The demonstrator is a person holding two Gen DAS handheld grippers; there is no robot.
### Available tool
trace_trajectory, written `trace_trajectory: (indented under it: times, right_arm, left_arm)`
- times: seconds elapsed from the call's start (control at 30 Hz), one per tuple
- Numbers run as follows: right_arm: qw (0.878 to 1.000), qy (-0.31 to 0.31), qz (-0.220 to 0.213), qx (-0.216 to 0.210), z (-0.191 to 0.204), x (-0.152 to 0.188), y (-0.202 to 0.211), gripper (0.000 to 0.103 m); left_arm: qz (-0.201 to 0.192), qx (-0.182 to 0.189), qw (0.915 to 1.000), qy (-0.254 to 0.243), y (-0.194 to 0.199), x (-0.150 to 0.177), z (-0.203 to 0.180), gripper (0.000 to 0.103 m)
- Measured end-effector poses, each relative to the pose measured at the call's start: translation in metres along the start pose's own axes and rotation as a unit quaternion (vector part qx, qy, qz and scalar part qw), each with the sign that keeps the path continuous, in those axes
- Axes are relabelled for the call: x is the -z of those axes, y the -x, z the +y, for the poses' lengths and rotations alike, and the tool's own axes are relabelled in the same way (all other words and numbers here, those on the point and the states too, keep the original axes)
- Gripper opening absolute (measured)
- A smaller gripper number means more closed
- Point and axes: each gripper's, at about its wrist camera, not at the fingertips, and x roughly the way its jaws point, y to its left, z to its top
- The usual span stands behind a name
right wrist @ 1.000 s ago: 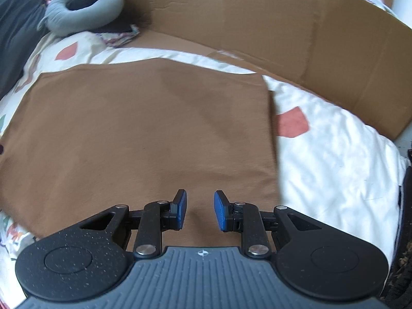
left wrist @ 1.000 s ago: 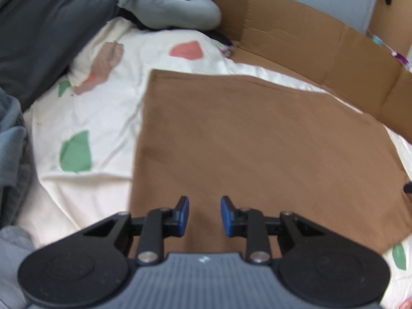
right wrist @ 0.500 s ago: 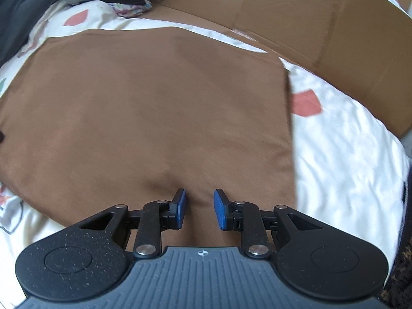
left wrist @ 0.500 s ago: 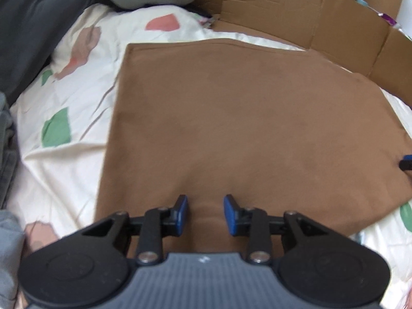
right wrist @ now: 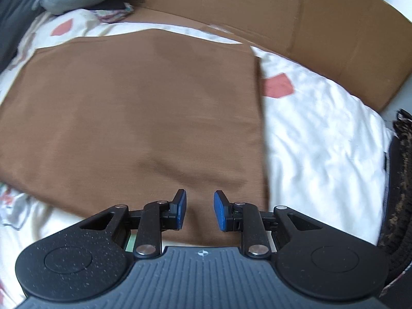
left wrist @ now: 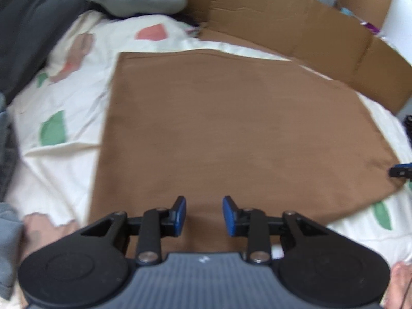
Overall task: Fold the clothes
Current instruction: 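Move both open tools over the folded shirt toward its side edge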
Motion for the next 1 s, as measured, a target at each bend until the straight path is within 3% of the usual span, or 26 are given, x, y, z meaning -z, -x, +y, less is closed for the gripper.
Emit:
trace_trajectory:
  times: [0.33, 0.6, 0.8, 1.0]
  right_arm:
    - [0.997, 0.041, 0.005, -0.058, 0.06, 0.003, -0.002, 0.03]
    - [0.993, 0.088, -0.005, -0.085, 0.098, 0.004, 0.0, 0.03]
    - [0.989, 0.105, -0.016, -0.104, 0.118, 0.001, 0.005, 0.03]
    - [0.989, 0.12, -0.005, -0.091, 0.121, 0.01, -0.004, 0.03]
  left_arm:
    - [0.03, 0.068, 0.9958, -0.053, -0.019, 0.01, -0.061, 0.033]
    - [0.044, 0.065, 0.9946, -0.067, -0.026, 0.012, -0.072, 0.033]
    - [0.031, 0.09, 0.9926, -0.076, -0.024, 0.01, -0.083, 0.033]
    - [0.045, 0.087, 0.9895, -0.106, -0.038, 0.017, -0.096, 0.033]
